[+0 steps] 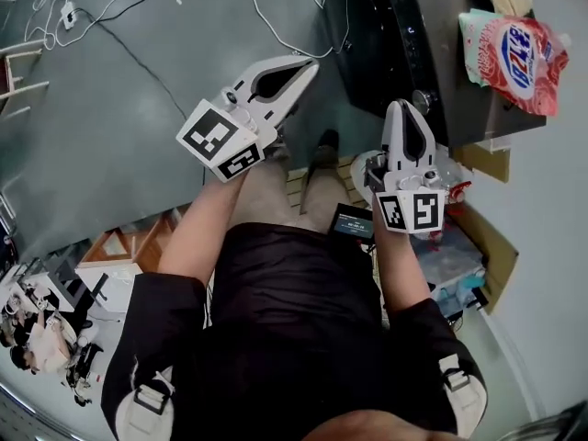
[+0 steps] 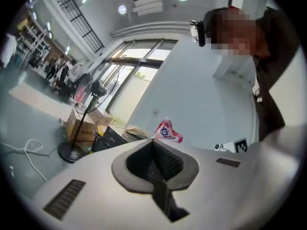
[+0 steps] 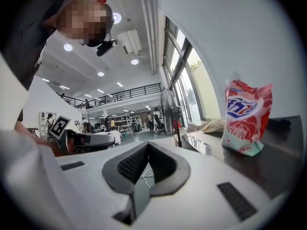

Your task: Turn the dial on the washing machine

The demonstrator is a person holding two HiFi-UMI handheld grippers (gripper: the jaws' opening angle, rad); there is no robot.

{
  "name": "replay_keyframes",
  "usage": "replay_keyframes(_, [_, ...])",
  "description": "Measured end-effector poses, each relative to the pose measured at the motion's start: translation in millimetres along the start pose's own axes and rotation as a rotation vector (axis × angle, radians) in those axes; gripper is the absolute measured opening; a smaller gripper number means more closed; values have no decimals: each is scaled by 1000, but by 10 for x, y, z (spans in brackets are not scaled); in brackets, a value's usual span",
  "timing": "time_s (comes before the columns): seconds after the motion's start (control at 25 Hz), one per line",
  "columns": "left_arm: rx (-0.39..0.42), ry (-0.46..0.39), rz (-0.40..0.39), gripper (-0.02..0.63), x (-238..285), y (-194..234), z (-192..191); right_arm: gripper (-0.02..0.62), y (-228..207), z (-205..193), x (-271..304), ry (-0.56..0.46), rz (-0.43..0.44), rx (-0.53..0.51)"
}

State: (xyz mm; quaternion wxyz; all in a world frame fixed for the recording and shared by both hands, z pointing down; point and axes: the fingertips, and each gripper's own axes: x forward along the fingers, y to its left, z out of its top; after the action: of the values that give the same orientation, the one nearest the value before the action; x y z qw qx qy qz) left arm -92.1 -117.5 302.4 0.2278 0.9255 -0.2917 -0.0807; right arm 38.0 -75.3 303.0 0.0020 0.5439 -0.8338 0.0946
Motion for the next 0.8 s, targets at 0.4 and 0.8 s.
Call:
replay_keyframes(0.4, [356, -22, 120, -6, -646, -248, 831, 5, 476, 809, 12, -87, -11, -68])
replay_keyframes(0.8, [348, -4, 109, -6, -475, -508, 767, 4, 171, 1273, -376, -164, -58, -47])
